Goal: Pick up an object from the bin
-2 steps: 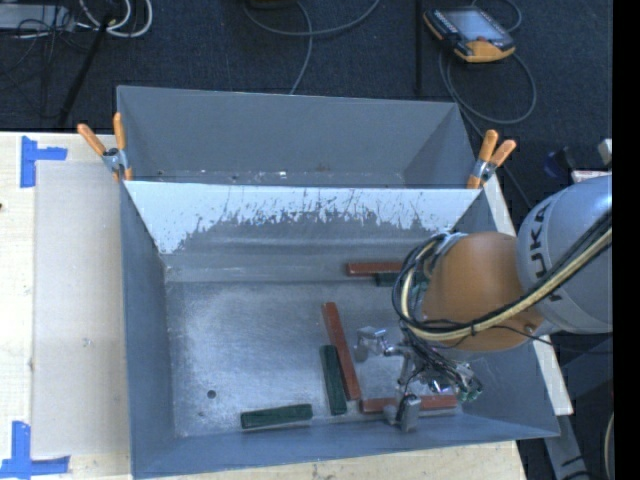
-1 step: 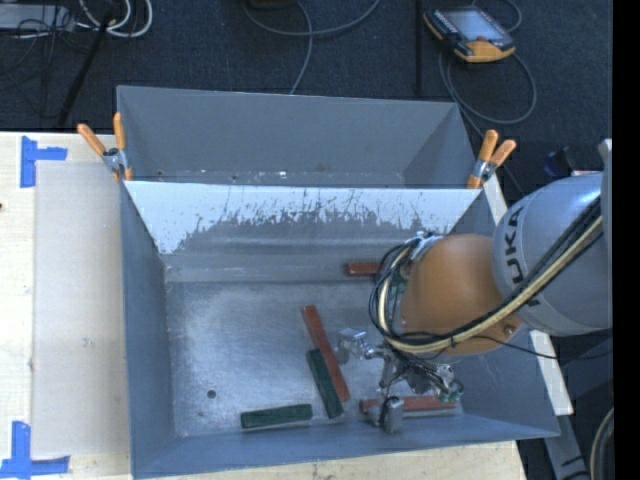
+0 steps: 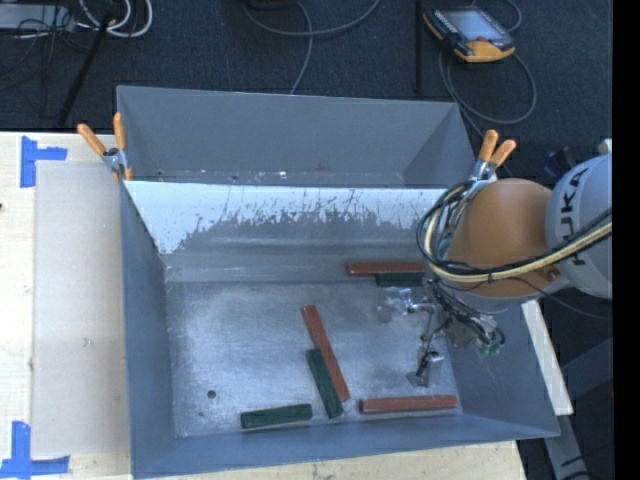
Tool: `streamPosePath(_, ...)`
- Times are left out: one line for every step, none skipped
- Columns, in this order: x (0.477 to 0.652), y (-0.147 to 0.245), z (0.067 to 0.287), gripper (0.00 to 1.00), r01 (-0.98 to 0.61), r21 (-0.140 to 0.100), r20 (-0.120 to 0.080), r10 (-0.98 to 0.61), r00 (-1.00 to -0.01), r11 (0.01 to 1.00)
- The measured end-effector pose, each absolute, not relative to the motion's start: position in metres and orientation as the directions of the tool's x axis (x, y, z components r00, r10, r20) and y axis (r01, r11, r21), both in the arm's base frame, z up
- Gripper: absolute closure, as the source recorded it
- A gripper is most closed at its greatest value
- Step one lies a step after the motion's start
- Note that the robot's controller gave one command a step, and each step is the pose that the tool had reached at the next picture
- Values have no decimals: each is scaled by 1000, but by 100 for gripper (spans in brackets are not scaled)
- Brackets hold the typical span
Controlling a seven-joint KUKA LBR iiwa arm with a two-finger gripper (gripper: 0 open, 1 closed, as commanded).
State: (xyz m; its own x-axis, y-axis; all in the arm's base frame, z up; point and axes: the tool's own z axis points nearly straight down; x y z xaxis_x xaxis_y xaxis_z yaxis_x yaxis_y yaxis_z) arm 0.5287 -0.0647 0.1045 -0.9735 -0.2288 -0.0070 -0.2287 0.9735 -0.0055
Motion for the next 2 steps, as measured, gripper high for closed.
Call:
streamPosePath(504,-9,114,0,-211,4,3,-211,-978,978)
streamPosePath(502,40,153,0,-179,3,-4,-179,-984,984)
